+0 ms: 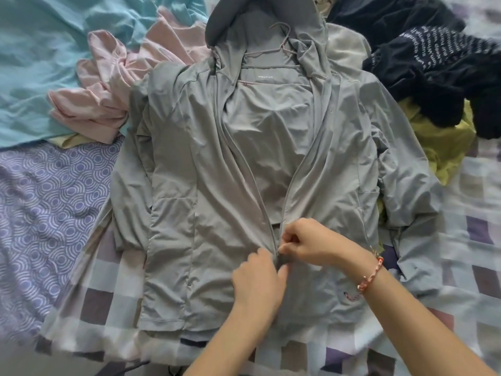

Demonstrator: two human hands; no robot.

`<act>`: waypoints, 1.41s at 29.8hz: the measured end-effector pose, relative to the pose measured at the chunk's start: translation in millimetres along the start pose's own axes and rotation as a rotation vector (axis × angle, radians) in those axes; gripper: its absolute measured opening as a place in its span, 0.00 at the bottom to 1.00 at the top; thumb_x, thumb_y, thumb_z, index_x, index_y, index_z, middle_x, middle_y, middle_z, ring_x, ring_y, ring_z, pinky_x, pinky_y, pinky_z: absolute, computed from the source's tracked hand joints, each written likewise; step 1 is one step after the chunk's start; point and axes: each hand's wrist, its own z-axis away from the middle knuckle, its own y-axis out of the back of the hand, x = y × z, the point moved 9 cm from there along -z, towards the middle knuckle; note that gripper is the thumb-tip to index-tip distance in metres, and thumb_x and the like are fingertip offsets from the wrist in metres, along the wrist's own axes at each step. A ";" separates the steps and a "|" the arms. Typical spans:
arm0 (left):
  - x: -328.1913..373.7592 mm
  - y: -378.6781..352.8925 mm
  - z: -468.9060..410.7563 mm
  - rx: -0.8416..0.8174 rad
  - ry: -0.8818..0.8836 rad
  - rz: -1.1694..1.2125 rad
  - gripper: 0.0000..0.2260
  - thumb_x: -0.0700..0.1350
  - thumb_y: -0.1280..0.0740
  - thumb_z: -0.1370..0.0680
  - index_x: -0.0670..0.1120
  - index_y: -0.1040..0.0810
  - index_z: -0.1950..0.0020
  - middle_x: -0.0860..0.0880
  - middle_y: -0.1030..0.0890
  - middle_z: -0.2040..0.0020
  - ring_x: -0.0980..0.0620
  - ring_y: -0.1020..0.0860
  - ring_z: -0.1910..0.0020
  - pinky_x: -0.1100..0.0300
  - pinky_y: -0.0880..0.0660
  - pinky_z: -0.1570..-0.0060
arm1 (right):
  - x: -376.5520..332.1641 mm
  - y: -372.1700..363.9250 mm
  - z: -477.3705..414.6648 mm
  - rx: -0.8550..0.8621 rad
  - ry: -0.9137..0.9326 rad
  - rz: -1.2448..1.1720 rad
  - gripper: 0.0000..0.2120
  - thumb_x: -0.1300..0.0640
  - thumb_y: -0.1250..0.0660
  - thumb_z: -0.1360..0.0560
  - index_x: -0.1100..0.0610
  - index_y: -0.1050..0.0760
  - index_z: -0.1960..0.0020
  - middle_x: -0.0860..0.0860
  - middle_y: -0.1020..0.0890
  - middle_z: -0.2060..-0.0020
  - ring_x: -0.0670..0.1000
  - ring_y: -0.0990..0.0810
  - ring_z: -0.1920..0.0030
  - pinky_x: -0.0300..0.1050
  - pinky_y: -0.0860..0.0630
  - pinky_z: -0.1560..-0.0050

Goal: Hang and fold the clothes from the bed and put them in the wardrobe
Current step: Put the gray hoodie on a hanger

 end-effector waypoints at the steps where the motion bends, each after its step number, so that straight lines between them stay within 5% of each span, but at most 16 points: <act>1: 7.5 4.2 -9.1 0.041 -0.035 0.022 0.13 0.51 0.46 0.19 0.45 0.29 0.41 0.46 0.25 0.41 0.45 0.26 0.41 0.54 0.30 0.49 | -3.0 2.4 0.2 0.016 0.018 0.022 0.07 0.57 0.32 0.26 0.61 0.20 0.58 0.50 0.20 0.66 0.46 0.23 0.61 0.34 0.31 0.64; 6: 4.6 -16.4 -21.4 -0.033 -0.046 0.051 0.10 0.45 0.45 0.19 0.46 0.25 0.44 0.45 0.22 0.44 0.44 0.24 0.43 0.55 0.30 0.50 | -10.7 61.2 -16.7 0.284 0.055 0.140 0.05 0.60 0.35 0.25 0.60 0.21 0.55 0.58 0.18 0.54 0.57 0.21 0.49 0.48 0.26 0.49; 9: -15.6 -45.3 -16.9 -0.208 0.015 0.044 0.13 0.49 0.44 0.19 0.44 0.25 0.43 0.44 0.23 0.42 0.43 0.25 0.42 0.54 0.29 0.47 | -18.3 129.3 -31.8 0.517 0.037 0.070 0.06 0.63 0.34 0.26 0.63 0.19 0.53 0.59 0.17 0.53 0.56 0.21 0.47 0.43 0.30 0.48; 12: -28.5 -40.6 -17.6 -0.318 0.092 0.034 0.20 0.56 0.45 0.20 0.43 0.27 0.38 0.43 0.25 0.38 0.43 0.26 0.38 0.55 0.30 0.44 | -26.6 145.6 -41.1 0.480 0.048 0.060 0.07 0.63 0.34 0.25 0.65 0.19 0.52 0.61 0.17 0.52 0.56 0.21 0.47 0.37 0.33 0.52; 17: 21.0 83.7 -54.1 0.211 -0.036 0.206 0.22 0.62 0.45 0.22 0.45 0.31 0.41 0.46 0.26 0.42 0.44 0.26 0.41 0.52 0.30 0.49 | -43.5 148.5 -33.6 0.483 0.119 0.065 0.05 0.64 0.33 0.26 0.64 0.19 0.54 0.59 0.16 0.55 0.55 0.20 0.50 0.35 0.34 0.54; 21: 47.2 119.5 -89.0 0.266 -0.110 0.210 0.11 0.46 0.46 0.19 0.43 0.27 0.45 0.44 0.24 0.43 0.43 0.26 0.42 0.53 0.30 0.51 | -43.7 155.4 -47.0 0.451 0.104 0.170 0.04 0.61 0.34 0.25 0.60 0.21 0.55 0.56 0.18 0.53 0.55 0.22 0.48 0.47 0.27 0.48; 24: 35.5 97.5 -90.5 0.122 -0.085 0.139 0.10 0.45 0.44 0.21 0.43 0.25 0.46 0.43 0.22 0.43 0.42 0.25 0.42 0.55 0.30 0.49 | -44.5 192.8 -65.3 0.572 0.077 0.262 0.06 0.59 0.36 0.23 0.61 0.22 0.52 0.57 0.20 0.51 0.58 0.23 0.48 0.50 0.27 0.48; 28: -3.0 40.4 -91.2 -0.261 0.032 -0.079 0.16 0.45 0.45 0.20 0.42 0.30 0.35 0.44 0.28 0.34 0.44 0.29 0.35 0.56 0.33 0.40 | -44.5 252.2 -97.4 0.710 0.020 0.241 0.08 0.59 0.38 0.22 0.62 0.23 0.50 0.58 0.21 0.49 0.59 0.23 0.48 0.51 0.27 0.48; 32: -34.0 32.0 -89.1 -0.520 0.117 -0.153 0.22 0.49 0.50 0.17 0.39 0.42 0.26 0.44 0.38 0.26 0.47 0.38 0.28 0.57 0.39 0.32 | -43.2 264.6 -121.8 0.633 0.033 0.163 0.06 0.64 0.37 0.24 0.63 0.22 0.51 0.59 0.20 0.51 0.59 0.22 0.49 0.53 0.26 0.47; 36: -4.1 135.4 -125.1 -0.146 0.080 -0.035 0.25 0.61 0.46 0.21 0.44 0.28 0.35 0.45 0.26 0.35 0.46 0.28 0.35 0.56 0.32 0.39 | -41.9 266.8 -141.6 0.526 0.029 0.276 0.09 0.64 0.37 0.25 0.59 0.22 0.47 0.56 0.23 0.49 0.56 0.24 0.48 0.48 0.26 0.47; 39: 33.7 236.3 -169.7 0.366 -0.102 0.292 0.14 0.54 0.46 0.19 0.47 0.24 0.47 0.47 0.21 0.46 0.46 0.24 0.45 0.54 0.28 0.47 | -36.2 297.1 -163.7 0.654 0.060 0.004 0.15 0.67 0.39 0.24 0.59 0.24 0.40 0.54 0.27 0.45 0.52 0.26 0.47 0.39 0.28 0.47; 42: 61.1 290.4 -202.8 0.626 -0.343 0.481 0.09 0.46 0.42 0.20 0.48 0.23 0.46 0.48 0.24 0.46 0.49 0.27 0.44 0.55 0.31 0.44 | -15.6 310.5 -199.5 0.668 -0.047 -0.181 0.14 0.65 0.41 0.23 0.59 0.25 0.40 0.55 0.22 0.43 0.54 0.24 0.43 0.41 0.30 0.44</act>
